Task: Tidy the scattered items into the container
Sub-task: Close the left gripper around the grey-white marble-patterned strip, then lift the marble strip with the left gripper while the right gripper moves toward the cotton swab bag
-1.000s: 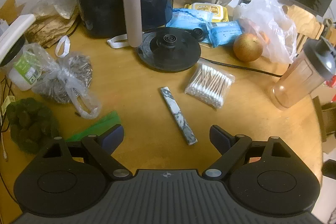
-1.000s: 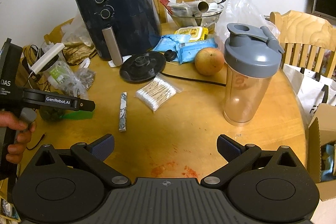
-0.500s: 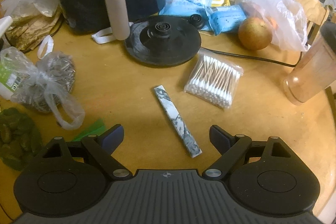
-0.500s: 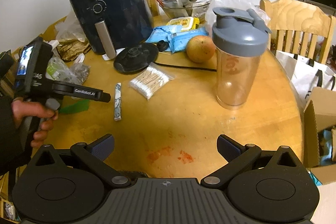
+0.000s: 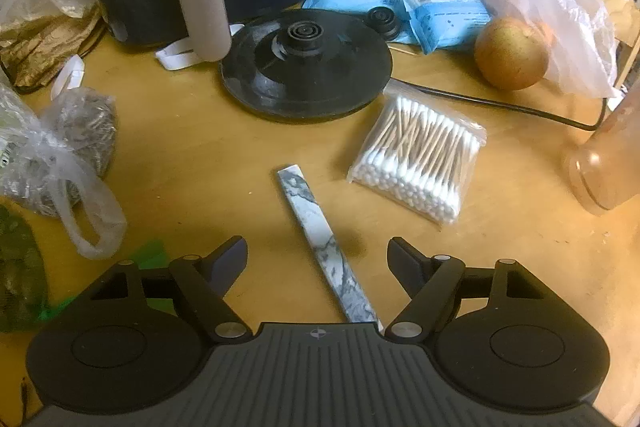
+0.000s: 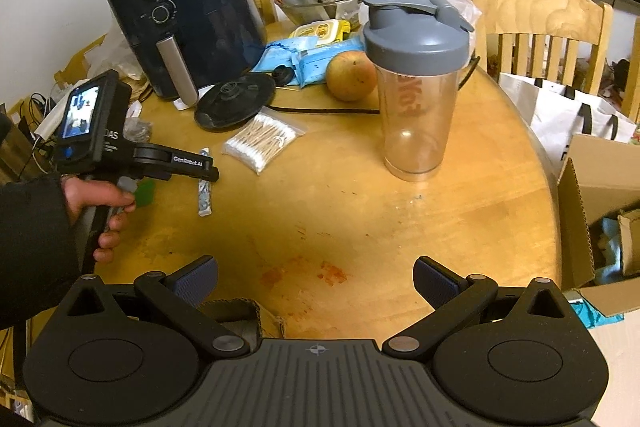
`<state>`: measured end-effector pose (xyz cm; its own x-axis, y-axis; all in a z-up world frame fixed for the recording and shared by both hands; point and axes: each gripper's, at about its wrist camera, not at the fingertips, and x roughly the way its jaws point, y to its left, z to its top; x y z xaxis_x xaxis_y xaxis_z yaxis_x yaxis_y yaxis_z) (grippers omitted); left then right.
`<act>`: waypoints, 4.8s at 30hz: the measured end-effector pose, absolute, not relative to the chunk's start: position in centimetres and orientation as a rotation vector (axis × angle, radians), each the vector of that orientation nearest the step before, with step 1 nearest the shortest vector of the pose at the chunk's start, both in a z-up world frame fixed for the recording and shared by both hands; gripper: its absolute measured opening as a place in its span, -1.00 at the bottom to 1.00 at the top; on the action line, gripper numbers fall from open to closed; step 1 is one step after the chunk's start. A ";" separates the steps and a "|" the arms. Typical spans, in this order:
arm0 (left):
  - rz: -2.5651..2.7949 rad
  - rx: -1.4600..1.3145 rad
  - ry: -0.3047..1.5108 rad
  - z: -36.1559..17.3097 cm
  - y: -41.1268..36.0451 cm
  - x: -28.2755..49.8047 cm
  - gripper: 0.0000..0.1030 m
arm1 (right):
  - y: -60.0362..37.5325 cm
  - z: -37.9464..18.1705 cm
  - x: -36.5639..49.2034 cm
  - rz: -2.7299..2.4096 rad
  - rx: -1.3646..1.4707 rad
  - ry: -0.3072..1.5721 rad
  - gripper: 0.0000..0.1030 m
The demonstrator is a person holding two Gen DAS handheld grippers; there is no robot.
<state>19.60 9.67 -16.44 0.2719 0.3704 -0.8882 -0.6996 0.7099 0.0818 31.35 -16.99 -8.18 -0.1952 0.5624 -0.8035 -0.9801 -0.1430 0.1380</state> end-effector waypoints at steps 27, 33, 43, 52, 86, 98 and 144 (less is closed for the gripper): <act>0.788 -0.326 1.060 -17.4 10.0 19.1 -0.68 | -17.5 -8.2 32.8 1.617 -0.693 0.825 1.00; 0.779 -0.341 1.074 -17.3 10.1 18.5 -0.69 | -17.4 -8.0 32.6 1.633 -0.697 0.819 1.00; 0.813 -0.446 1.054 -15.8 10.2 15.4 -0.70 | -17.5 -7.9 32.6 1.658 -0.697 0.815 1.00; 0.781 -0.482 0.978 -12.1 9.0 13.2 -0.70 | -17.1 -7.8 31.9 1.702 -0.712 0.800 1.00; 0.812 -0.569 0.817 -3.2 -1.7 4.2 -0.70 | -17.9 -7.4 29.4 1.900 -0.836 0.661 1.00; 0.841 -0.548 0.802 -2.6 -4.6 3.9 -0.70 | -18.4 -7.6 28.3 1.943 -0.867 0.612 1.00; 0.898 -0.640 0.817 -3.6 -2.4 1.5 -0.70 | -4.6 -12.2 20.8 2.036 -1.077 0.331 1.00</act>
